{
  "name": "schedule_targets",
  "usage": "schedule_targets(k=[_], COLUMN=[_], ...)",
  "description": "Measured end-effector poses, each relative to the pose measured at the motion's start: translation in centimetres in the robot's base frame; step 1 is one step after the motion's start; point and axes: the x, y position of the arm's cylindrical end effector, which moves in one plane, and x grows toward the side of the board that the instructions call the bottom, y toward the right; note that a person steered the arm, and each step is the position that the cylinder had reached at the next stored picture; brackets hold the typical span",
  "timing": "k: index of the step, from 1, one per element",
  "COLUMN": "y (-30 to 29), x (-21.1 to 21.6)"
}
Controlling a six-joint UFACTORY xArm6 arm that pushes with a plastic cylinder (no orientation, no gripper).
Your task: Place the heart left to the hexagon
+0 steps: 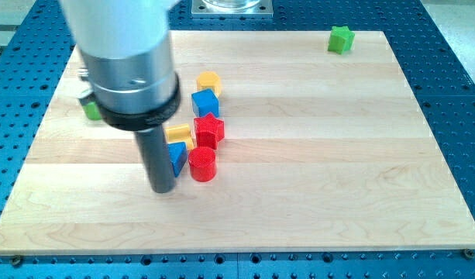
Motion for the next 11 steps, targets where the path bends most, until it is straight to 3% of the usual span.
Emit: schedule_targets(k=[2, 5, 11], y=[4.3, 4.5, 0.4], x=[2.1, -0.9, -12.8])
